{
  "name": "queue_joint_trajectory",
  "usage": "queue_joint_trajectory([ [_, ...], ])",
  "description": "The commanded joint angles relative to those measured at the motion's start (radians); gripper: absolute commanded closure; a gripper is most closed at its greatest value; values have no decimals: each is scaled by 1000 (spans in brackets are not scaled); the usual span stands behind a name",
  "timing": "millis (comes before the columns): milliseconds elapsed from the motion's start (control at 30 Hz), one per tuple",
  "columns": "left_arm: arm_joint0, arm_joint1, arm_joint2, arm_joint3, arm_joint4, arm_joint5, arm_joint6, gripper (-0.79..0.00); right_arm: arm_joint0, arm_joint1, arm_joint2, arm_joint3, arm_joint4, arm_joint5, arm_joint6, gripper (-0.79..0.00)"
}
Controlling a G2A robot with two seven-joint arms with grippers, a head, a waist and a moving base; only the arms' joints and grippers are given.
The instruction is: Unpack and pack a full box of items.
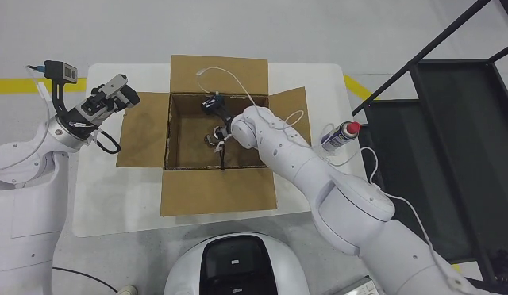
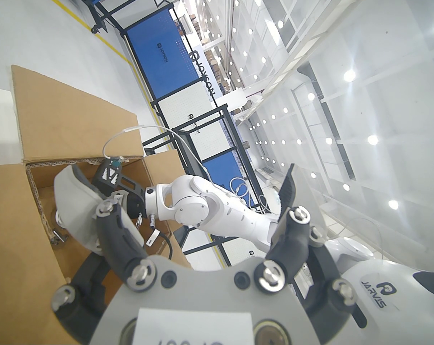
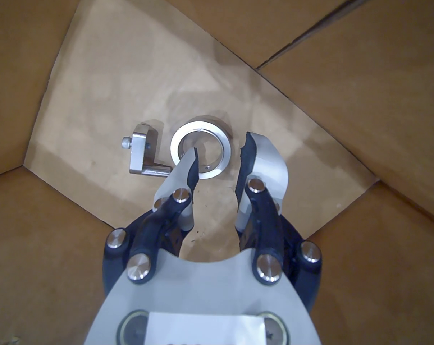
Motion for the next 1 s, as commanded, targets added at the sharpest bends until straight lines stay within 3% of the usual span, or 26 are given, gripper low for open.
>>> queue_joint_trajectory([
  [0, 0, 0, 0, 0, 0, 0, 0, -785, 2, -7, 0, 17, 1, -1, -4, -222],
  [233, 0, 0, 0, 0, 0, 0, 0, -785, 7, -31, 4, 70, 10, 2, -21, -160],
  [367, 0, 0, 0, 0, 0, 0, 0, -785, 12, -44, 7, 87, 15, 5, -28, 0],
  [667, 0, 0, 0, 0, 0, 0, 0, -785, 39, -60, 15, 111, 2, -4, -58, 0],
  [967, 0, 0, 0, 0, 0, 0, 0, -785, 58, -47, 29, 98, -31, -46, -51, 0],
])
